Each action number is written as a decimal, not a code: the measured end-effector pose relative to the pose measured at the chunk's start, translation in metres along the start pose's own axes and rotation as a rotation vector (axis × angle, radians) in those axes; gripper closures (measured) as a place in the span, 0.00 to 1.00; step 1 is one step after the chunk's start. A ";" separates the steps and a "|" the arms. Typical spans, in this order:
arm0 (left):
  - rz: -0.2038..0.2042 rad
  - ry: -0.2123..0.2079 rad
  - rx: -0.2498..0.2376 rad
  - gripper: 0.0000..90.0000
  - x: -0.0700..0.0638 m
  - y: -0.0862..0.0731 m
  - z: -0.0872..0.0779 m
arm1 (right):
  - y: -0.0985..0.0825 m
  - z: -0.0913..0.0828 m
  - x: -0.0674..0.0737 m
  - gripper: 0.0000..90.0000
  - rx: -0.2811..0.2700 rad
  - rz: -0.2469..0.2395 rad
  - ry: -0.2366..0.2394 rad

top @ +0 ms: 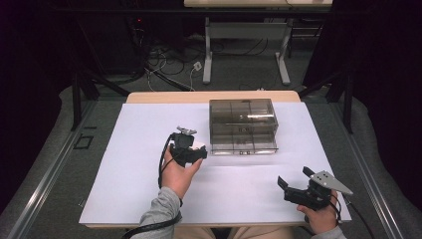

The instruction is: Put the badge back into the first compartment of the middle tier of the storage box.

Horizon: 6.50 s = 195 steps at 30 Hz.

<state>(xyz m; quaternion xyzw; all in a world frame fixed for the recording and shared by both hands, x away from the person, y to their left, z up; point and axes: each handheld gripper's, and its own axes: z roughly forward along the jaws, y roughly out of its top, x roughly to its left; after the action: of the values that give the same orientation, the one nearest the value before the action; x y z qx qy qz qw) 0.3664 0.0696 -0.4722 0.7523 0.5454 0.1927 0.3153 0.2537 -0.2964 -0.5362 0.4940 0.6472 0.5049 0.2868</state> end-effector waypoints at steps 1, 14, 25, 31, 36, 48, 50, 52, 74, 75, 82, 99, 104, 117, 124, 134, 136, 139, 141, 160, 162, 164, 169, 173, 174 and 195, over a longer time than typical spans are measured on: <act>-0.003 0.003 -0.004 0.37 0.000 0.002 -0.001 | 0.000 0.000 0.000 0.00 0.000 0.000 0.002; 0.002 -0.006 -0.016 0.37 -0.005 0.022 -0.007 | 0.000 0.000 0.001 0.00 -0.002 0.000 -0.001; -0.006 -0.021 -0.018 0.37 -0.011 0.030 -0.004 | 0.000 0.000 0.002 0.00 0.005 -0.006 -0.003; -0.012 -0.037 -0.013 0.37 -0.013 0.034 -0.001 | 0.000 0.000 0.001 0.00 -0.004 -0.001 0.006; -0.009 -0.042 -0.001 0.37 -0.016 0.038 0.001 | 0.000 0.000 0.001 0.00 0.006 -0.008 0.002; -0.002 -0.046 0.006 0.37 -0.025 0.047 0.005 | -0.001 0.001 0.000 0.00 0.001 -0.004 0.011; -0.003 -0.042 0.003 0.37 -0.026 0.048 0.007 | -0.001 0.001 0.000 0.00 0.001 -0.003 0.012; -0.003 -0.045 0.007 0.37 -0.027 0.049 0.008 | -0.001 0.001 0.001 0.00 0.001 -0.001 0.013; -0.034 -0.068 0.042 0.37 -0.044 0.057 0.026 | 0.000 0.001 -0.001 0.00 -0.010 0.002 0.011; -0.036 -0.068 0.041 0.37 -0.045 0.057 0.027 | 0.000 0.001 -0.001 0.00 -0.009 0.002 0.012; -0.033 -0.073 0.050 0.37 -0.052 0.058 0.032 | 0.000 0.001 -0.001 0.00 -0.007 0.004 0.013; -0.043 -0.076 0.065 0.37 -0.066 0.060 0.046 | 0.000 0.000 -0.002 0.00 -0.003 0.002 0.018; -0.082 -0.075 0.083 0.37 -0.067 0.060 0.053 | 0.000 -0.001 -0.002 0.00 -0.004 0.003 0.024; -0.145 -0.047 0.093 0.37 -0.066 0.058 0.062 | 0.001 -0.001 -0.002 0.00 -0.008 0.007 0.028; -0.148 -0.049 0.096 0.37 -0.067 0.056 0.067 | 0.001 0.000 -0.002 0.00 -0.004 0.000 0.027; -0.150 -0.049 0.113 0.37 -0.065 0.051 0.074 | 0.000 0.001 -0.001 0.00 -0.010 0.005 0.026; -0.155 -0.049 0.111 0.37 -0.066 0.051 0.075 | 0.000 0.000 -0.001 0.00 -0.002 0.003 0.028; -0.157 -0.051 0.122 0.37 -0.065 0.051 0.075 | 0.000 0.000 -0.001 0.00 -0.002 0.002 0.028; -0.156 -0.054 0.127 0.37 -0.065 0.050 0.075 | 0.000 0.000 -0.001 0.00 -0.003 0.002 0.028; -0.091 -0.051 0.070 0.34 -0.067 0.050 0.068 | 0.000 0.001 -0.001 0.00 -0.002 0.003 0.031; -0.084 -0.049 0.054 0.32 -0.067 0.049 0.067 | 0.000 0.001 -0.001 0.00 -0.001 0.003 0.032; -0.080 -0.053 0.044 0.31 -0.067 0.049 0.065 | 0.000 0.001 -0.001 0.00 -0.002 0.003 0.033; -0.065 -0.061 0.018 0.26 -0.066 0.047 0.061 | -0.001 0.002 -0.001 0.00 -0.004 -0.001 0.032; -0.058 -0.071 0.004 0.22 -0.063 0.044 0.058 | -0.001 0.001 -0.001 0.00 -0.001 0.002 0.029; -0.058 -0.075 0.001 0.21 -0.062 0.043 0.057 | -0.001 0.001 -0.001 0.00 0.003 0.002 0.026; -0.009 -0.158 -0.062 0.07 -0.056 0.019 0.042 | -0.002 0.002 0.000 0.00 0.009 -0.002 0.021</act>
<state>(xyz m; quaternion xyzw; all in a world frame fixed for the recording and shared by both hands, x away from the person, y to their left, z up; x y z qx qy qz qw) 0.3879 0.0020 -0.4865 0.7525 0.5160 0.1480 0.3815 0.2551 -0.2959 -0.5386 0.4895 0.6528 0.5067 0.2782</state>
